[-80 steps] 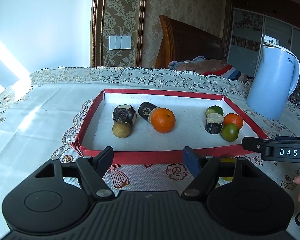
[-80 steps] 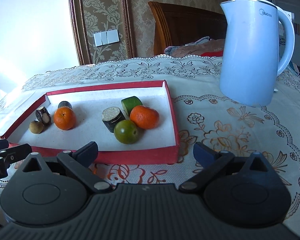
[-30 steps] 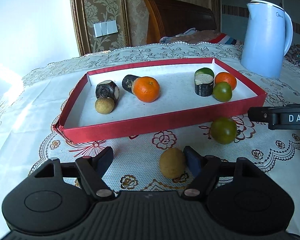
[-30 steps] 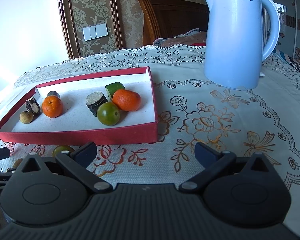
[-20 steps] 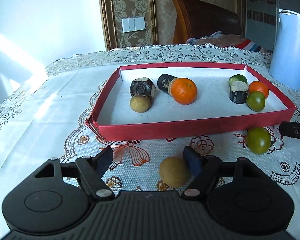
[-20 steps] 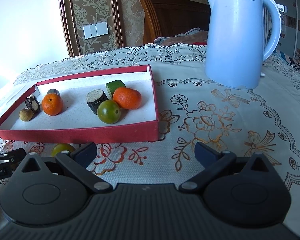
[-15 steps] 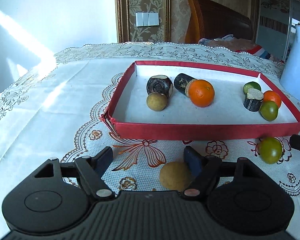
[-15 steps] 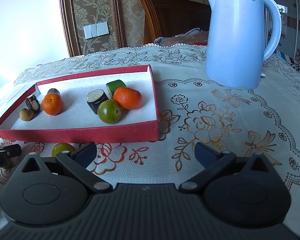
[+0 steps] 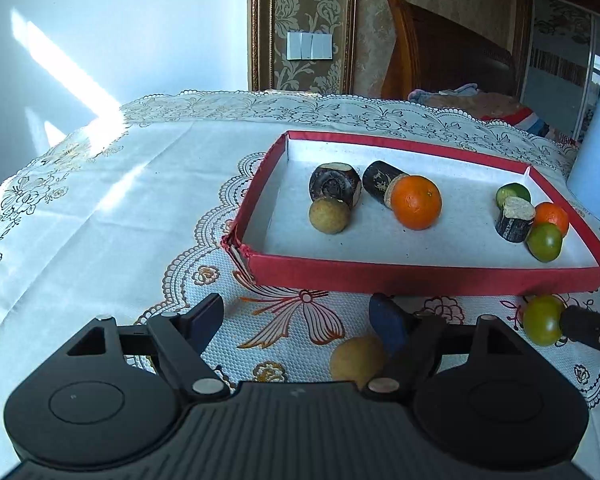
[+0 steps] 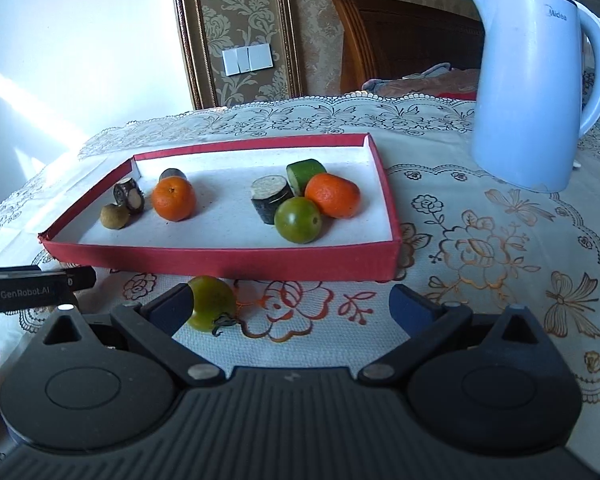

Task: Organize fruits
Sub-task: 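Move both open grippers toward the remaining fruits beside the tray, then close the left gripper on the brown round fruit while the right grips the green tomato, then carry the held brown fruit and green tomato over the red tray, then open the left gripper releasing the brown fruit while the right releases the tomato, then raise both open grippers away from the tray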

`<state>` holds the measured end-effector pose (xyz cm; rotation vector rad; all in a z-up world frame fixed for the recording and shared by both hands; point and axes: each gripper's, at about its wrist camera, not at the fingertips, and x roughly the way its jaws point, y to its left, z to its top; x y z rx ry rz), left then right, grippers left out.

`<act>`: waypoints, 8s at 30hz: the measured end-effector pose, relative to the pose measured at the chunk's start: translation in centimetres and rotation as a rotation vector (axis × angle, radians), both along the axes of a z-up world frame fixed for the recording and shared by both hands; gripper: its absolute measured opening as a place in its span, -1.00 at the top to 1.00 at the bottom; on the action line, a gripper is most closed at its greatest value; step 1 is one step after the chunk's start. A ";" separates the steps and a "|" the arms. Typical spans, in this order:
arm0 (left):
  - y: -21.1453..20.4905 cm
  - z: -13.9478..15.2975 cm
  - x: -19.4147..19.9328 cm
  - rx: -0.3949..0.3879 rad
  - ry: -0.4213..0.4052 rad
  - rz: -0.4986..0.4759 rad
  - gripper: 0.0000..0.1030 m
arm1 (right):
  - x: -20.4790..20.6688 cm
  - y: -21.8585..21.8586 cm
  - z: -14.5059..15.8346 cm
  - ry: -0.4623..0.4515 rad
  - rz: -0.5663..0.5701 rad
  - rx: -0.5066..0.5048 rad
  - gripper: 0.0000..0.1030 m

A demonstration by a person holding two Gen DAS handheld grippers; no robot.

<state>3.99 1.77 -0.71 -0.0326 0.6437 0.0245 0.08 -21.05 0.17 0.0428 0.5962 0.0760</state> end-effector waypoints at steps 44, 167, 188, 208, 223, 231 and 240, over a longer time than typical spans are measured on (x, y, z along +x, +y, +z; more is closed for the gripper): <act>-0.3 -0.8 -1.9 0.056 0.007 -0.097 -0.62 | 2.9 3.4 -0.9 0.087 0.003 -0.074 -0.86; -4.6 1.1 9.1 0.061 -0.055 -0.075 0.44 | 11.4 2.6 2.2 -0.077 -0.065 -0.075 0.39; -4.1 1.3 8.8 0.048 -0.091 -0.037 -0.47 | 11.3 2.4 2.0 -0.079 -0.077 -0.074 -0.10; -4.0 1.3 7.8 0.054 -0.101 -0.051 -0.47 | 10.3 1.5 2.1 -0.092 -0.123 -0.039 -0.90; -4.5 1.9 5.2 0.070 -0.157 -0.093 -0.58 | 8.3 1.0 2.2 -0.097 -0.124 -0.019 -0.96; -4.3 1.7 4.2 0.057 -0.131 -0.120 -0.58 | 7.2 0.9 2.1 -0.091 -0.117 -0.007 -0.98; -3.6 1.8 2.2 0.050 -0.150 -0.117 -0.58 | 5.7 0.9 2.0 -0.080 -0.104 0.003 -1.00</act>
